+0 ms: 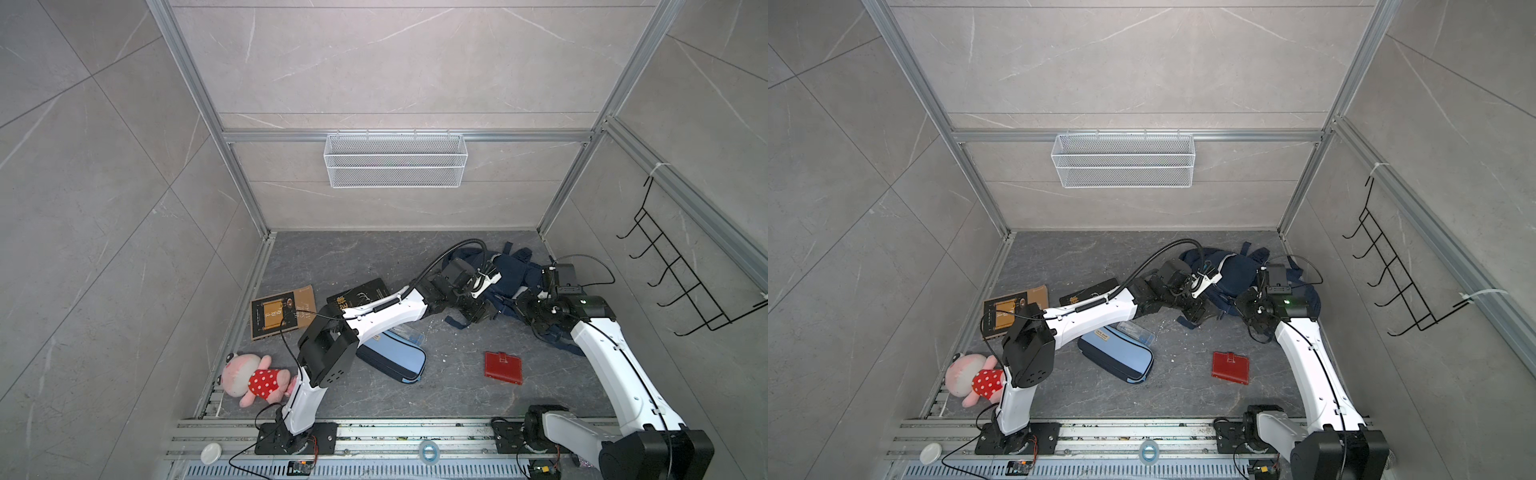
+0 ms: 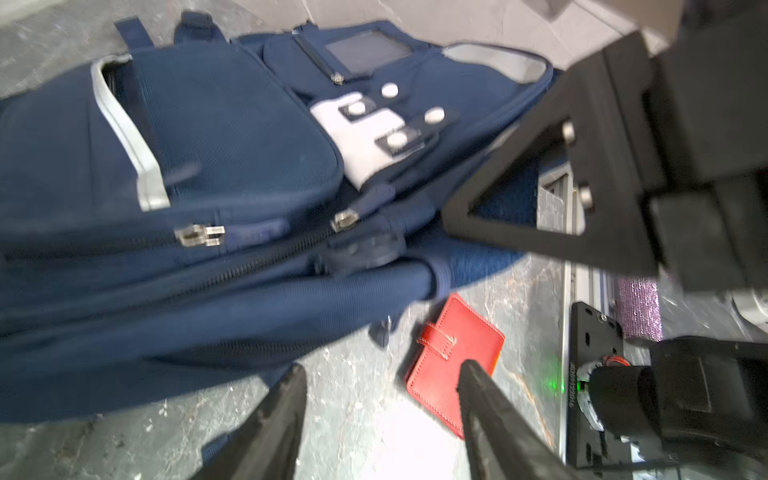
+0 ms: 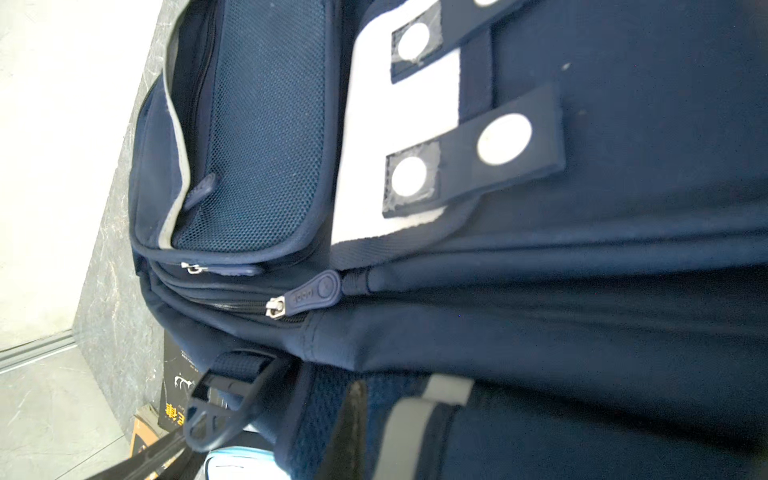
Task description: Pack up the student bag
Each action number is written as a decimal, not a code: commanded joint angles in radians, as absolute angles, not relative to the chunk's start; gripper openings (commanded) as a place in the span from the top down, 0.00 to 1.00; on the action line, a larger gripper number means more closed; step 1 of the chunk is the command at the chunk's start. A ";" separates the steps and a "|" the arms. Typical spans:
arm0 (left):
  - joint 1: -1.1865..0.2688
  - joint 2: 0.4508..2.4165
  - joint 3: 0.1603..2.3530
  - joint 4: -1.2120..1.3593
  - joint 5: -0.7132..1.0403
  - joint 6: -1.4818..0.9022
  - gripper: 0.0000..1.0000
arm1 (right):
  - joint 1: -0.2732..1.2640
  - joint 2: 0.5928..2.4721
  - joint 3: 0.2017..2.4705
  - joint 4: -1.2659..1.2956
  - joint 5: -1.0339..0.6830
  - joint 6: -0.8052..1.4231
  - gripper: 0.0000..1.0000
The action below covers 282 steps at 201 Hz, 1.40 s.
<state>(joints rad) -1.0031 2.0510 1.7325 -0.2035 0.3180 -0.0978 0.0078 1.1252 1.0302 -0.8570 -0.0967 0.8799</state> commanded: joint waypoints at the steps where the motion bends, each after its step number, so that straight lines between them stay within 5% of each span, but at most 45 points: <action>1: -1.003 2.064 1.742 -0.169 0.313 -0.109 0.58 | 0.026 1.127 1.088 -0.801 -0.113 0.888 1.00; 119: -1.031 2.067 1.698 -0.132 0.214 -0.139 0.54 | 0.039 1.179 1.119 -0.769 -0.130 0.884 1.00; 155: -1.031 2.097 1.730 -0.123 0.146 -0.137 0.41 | 0.039 1.173 1.124 -0.777 -0.137 0.875 1.00; 201: -1.032 2.113 1.727 -0.103 0.087 -0.144 0.44 | 0.039 1.178 1.135 -0.784 -0.150 0.864 1.00; 226: -1.032 2.118 1.718 -0.092 0.083 -0.150 0.55 | 0.041 1.181 1.141 -0.778 -0.156 0.862 1.00; 282: -1.036 2.136 1.731 -0.080 0.078 -0.163 0.54 | 0.041 1.183 1.140 -0.786 -0.163 0.862 1.00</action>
